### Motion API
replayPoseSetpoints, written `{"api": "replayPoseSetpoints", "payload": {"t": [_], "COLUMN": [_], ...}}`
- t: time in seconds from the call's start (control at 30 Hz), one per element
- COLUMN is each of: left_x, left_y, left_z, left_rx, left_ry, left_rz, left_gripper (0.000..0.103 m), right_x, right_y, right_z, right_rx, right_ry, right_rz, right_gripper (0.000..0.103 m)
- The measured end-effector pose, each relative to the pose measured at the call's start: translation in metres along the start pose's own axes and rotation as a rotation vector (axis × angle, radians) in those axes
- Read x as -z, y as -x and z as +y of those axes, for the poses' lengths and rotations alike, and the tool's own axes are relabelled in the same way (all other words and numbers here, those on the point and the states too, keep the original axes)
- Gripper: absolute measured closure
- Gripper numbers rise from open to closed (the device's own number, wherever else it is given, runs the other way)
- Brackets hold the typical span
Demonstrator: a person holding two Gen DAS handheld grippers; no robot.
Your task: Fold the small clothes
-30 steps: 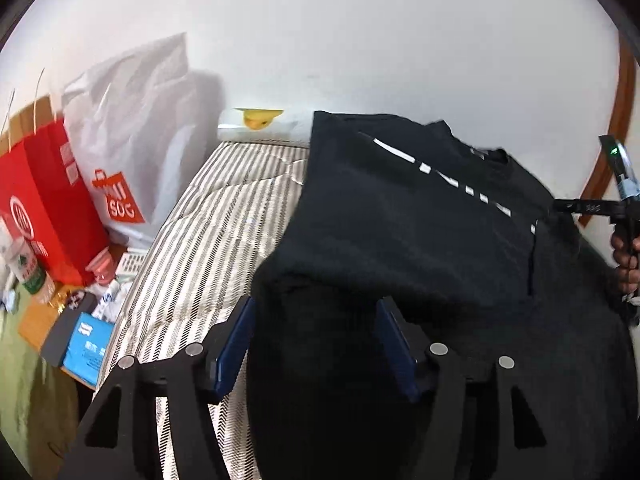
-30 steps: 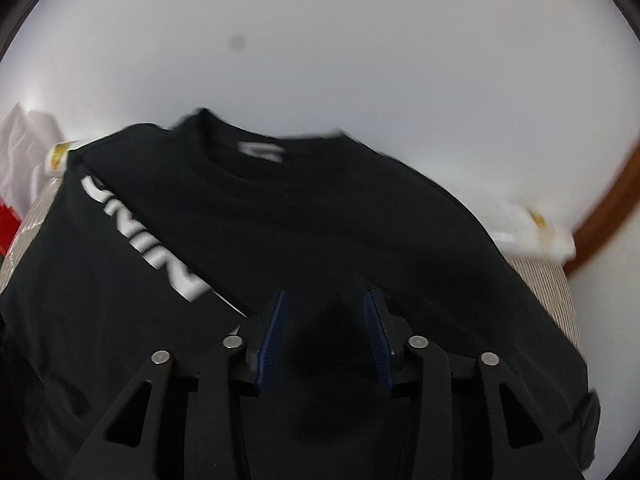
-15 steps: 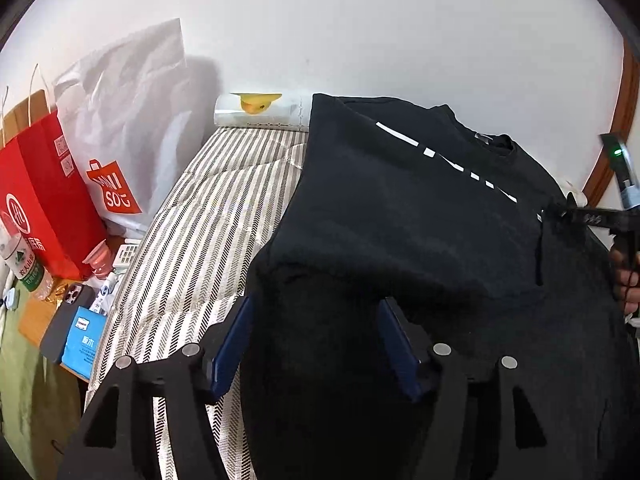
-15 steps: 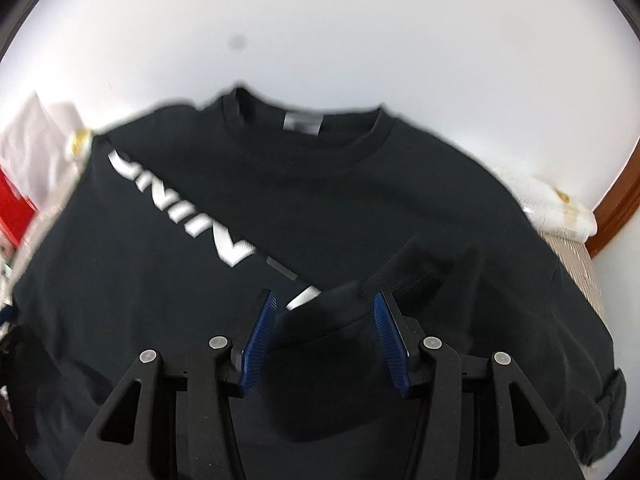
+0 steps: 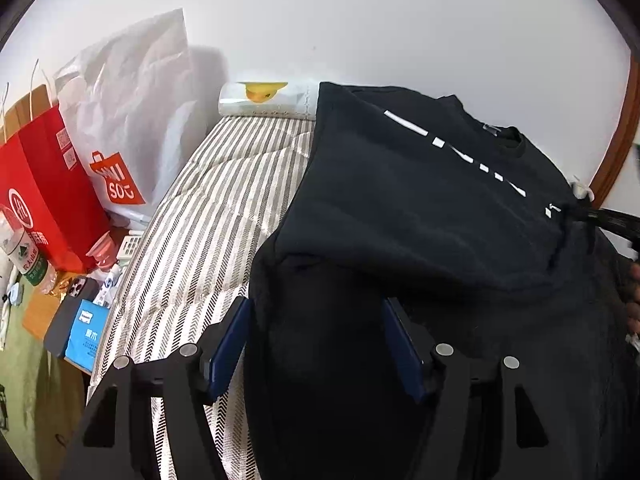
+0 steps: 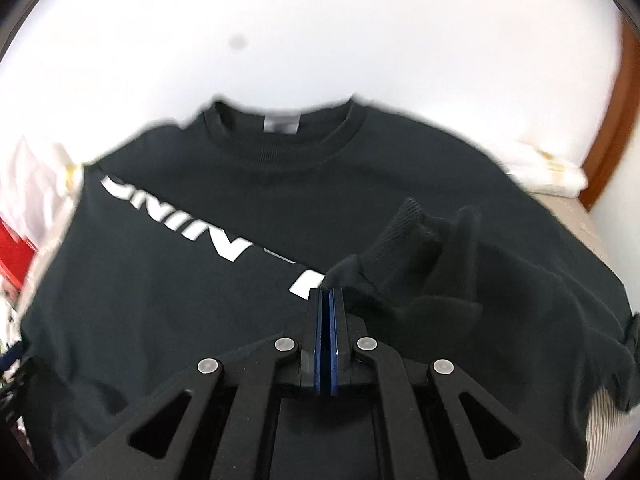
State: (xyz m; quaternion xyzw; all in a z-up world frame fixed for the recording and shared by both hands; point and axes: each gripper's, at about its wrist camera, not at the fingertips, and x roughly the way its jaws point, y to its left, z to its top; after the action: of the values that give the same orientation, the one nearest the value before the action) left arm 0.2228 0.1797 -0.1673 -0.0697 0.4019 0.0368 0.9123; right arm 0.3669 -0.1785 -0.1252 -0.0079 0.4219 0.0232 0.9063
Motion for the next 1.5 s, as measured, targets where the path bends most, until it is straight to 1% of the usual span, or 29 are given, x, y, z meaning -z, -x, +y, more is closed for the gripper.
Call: {"api": "replayPoseSetpoints", "payload": {"t": [0.1, 0.13, 0.23, 0.27, 0.33, 0.37, 0.4, 0.43, 0.47, 0.5, 0.57, 0.67, 0.7, 0.77, 0.83, 0.87, 0.9, 0.93, 1.0, 1.03, 1.07, 1.13, 1.17, 1.2, 1.23, 1.33, 1.43, 1.5], "left_x": [0.000, 0.000, 0.000, 0.000, 0.000, 0.000, 0.000, 0.000, 0.000, 0.000, 0.000, 0.001, 0.001, 0.001, 0.001, 0.001, 0.001, 0.001, 0.002, 0.002, 0.002, 0.002, 0.002, 0.002, 0.003, 0.002, -0.003, -0.008], "left_y": [-0.002, -0.003, -0.003, -0.002, -0.001, 0.000, 0.001, 0.002, 0.003, 0.005, 0.008, 0.010, 0.009, 0.007, 0.003, 0.003, 0.002, 0.002, 0.001, 0.002, 0.002, 0.001, 0.000, 0.000, 0.000, 0.002, 0.010, 0.017], "left_z": [0.004, 0.005, 0.007, 0.007, 0.006, 0.005, 0.005, 0.005, 0.004, 0.005, 0.006, 0.008, 0.009, 0.010, 0.011, 0.011, 0.012, 0.012, 0.012, 0.012, 0.012, 0.012, 0.013, 0.015, 0.017, 0.017, 0.008, -0.003], "left_rx": [0.009, 0.016, 0.021, 0.018, 0.014, 0.013, 0.014, 0.016, 0.019, 0.025, 0.034, 0.054, 0.062, 0.070, 0.076, 0.081, 0.086, 0.088, 0.089, 0.089, 0.088, 0.078, 0.071, 0.072, 0.078, 0.060, 0.012, -0.004], "left_ry": [0.017, 0.025, 0.036, 0.035, 0.031, 0.029, 0.028, 0.028, 0.029, 0.030, 0.032, 0.044, 0.049, 0.058, 0.065, 0.068, 0.070, 0.072, 0.070, 0.068, 0.067, 0.070, 0.076, 0.082, 0.089, 0.094, 0.053, 0.022], "left_rz": [0.012, 0.019, 0.019, 0.016, 0.011, 0.008, 0.005, -0.002, -0.008, -0.019, -0.036, -0.049, -0.049, -0.040, -0.025, -0.023, -0.021, -0.019, -0.018, -0.019, -0.020, -0.015, -0.010, -0.007, -0.009, -0.014, -0.039, -0.052], "left_gripper": [0.039, 0.039, 0.039, 0.039, 0.039, 0.039, 0.039, 0.039, 0.039, 0.039, 0.039, 0.039, 0.039, 0.038, 0.038, 0.038, 0.038, 0.038, 0.038, 0.038, 0.038, 0.038, 0.038, 0.038, 0.038, 0.038, 0.038, 0.038], "right_x": [0.023, 0.031, 0.059, 0.072, 0.088, 0.094, 0.099, 0.100, 0.100, 0.099, 0.092, 0.074, 0.069, 0.054, 0.045, 0.043, 0.042, 0.042, 0.039, 0.037, 0.031, 0.023, 0.021, 0.020, 0.024, 0.045, 0.059, 0.060], "right_y": [0.036, 0.041, 0.055, 0.059, 0.059, 0.061, 0.065, 0.065, 0.069, 0.072, 0.077, 0.074, 0.072, 0.063, 0.048, 0.041, 0.032, 0.026, 0.009, 0.006, 0.008, 0.020, 0.024, 0.025, 0.024, 0.015, 0.004, 0.000], "right_z": [-0.023, -0.030, -0.056, -0.064, -0.079, -0.086, -0.094, -0.100, -0.105, -0.109, -0.117, -0.125, -0.126, -0.126, -0.123, -0.121, -0.121, -0.122, -0.121, -0.121, -0.123, -0.131, -0.136, -0.139, -0.141, -0.138, -0.141, -0.146], "right_rx": [-0.023, -0.031, -0.049, -0.039, -0.039, -0.050, -0.059, -0.060, -0.058, -0.060, -0.087, -0.139, -0.145, -0.134, -0.071, -0.059, -0.052, -0.054, -0.058, -0.070, -0.089, -0.104, -0.108, -0.103, -0.086, -0.037, -0.002, -0.012], "right_ry": [-0.069, -0.087, -0.148, -0.164, -0.191, -0.209, -0.230, -0.244, -0.255, -0.261, -0.282, -0.324, -0.334, -0.343, -0.304, -0.291, -0.277, -0.270, -0.226, -0.204, -0.188, -0.195, -0.205, -0.212, -0.203, -0.135, -0.109, -0.113], "right_rz": [-0.053, -0.057, -0.039, -0.023, 0.008, 0.018, 0.016, 0.007, -0.004, -0.015, -0.048, -0.077, -0.085, -0.100, -0.074, -0.072, -0.065, -0.056, -0.005, -0.001, -0.033, -0.091, -0.101, -0.094, -0.069, -0.002, 0.043, 0.061], "right_gripper": [0.100, 0.100, 0.096, 0.095, 0.089, 0.082, 0.073, 0.067, 0.054, 0.045, 0.041, 0.030, 0.030, 0.029, 0.030, 0.030, 0.035, 0.042, 0.090, 0.090, 0.092, 0.092, 0.092, 0.092, 0.092, 0.093, 0.093, 0.091]}}
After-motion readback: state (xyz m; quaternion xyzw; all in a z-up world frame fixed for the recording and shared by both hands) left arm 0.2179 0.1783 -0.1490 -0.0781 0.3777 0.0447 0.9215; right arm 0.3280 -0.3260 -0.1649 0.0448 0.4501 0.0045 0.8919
